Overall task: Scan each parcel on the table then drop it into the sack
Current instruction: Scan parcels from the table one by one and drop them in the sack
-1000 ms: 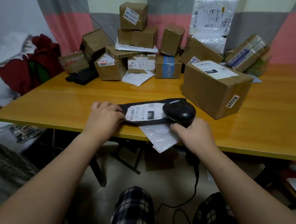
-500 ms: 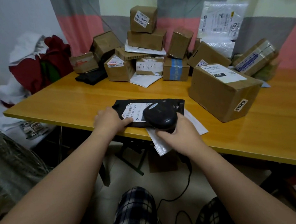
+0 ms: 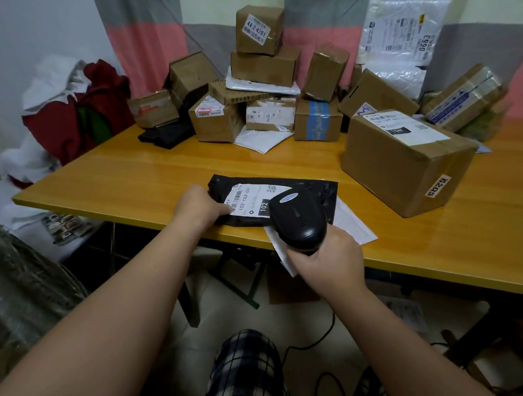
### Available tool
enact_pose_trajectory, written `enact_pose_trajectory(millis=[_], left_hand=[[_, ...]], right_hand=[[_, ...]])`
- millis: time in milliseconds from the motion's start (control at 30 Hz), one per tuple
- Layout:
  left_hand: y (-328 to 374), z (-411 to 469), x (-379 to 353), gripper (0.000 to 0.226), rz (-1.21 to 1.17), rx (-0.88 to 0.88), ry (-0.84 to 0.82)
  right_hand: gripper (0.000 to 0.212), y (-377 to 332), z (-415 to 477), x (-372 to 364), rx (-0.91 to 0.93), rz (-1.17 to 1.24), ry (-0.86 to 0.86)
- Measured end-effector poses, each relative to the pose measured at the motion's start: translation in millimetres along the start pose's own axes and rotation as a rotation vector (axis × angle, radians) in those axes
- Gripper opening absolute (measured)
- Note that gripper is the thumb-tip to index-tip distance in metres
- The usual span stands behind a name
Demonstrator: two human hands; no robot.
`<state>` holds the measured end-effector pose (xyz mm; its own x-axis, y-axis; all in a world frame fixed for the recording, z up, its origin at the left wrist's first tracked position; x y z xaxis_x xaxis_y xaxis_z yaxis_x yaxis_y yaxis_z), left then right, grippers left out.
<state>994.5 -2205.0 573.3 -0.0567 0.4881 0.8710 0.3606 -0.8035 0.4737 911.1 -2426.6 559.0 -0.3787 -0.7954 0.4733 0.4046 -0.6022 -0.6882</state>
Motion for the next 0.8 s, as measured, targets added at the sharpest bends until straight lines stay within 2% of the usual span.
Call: enact_pose_trajectory(millis=[100, 300, 433, 500, 600, 700, 800], left_hand=[[8, 1, -2, 0.036, 0.093, -0.054, 0.029], [16, 1, -3, 0.015, 0.264, -0.124, 0.099], [25, -6, -2, 0.014, 0.312, -0.169, 0.169], [29, -6, 0, 0.022, 0.215, -0.147, 0.187], [36, -4, 10, 0.029, -0.062, -0.103, 0.191], [50, -8, 25, 0.024, -0.252, -0.205, 0.235], [68, -18, 46, 0.030, -0.362, -0.368, 0.310]], right_hand=[[0.028, 2, -1, -2, -0.008, -0.018, -0.002], [0.027, 0, 0, 0, -0.030, -0.034, -0.043], [0.028, -2, 0, 1, -0.035, -0.023, -0.051], [0.028, 1, 2, -1, -0.103, -0.016, -0.070], [0.027, 0, 6, 2, -0.203, -0.004, -0.089], [0.024, -3, 8, 3, -0.224, 0.028, -0.122], [0.024, -10, 10, 2, -0.177, 0.051, -0.152]])
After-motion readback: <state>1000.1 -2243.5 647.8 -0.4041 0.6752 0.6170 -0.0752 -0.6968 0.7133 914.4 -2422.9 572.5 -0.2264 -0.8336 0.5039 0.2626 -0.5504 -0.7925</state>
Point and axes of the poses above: each hand's wrist, its own z-axis towards the middle knuckle, its own x-axis out of the back of the hand, y = z × x, the point moved 6 cm from there along z, towards the middle knuckle, and after that the axes turned 10 degrees about z, right-handed, at the moved point
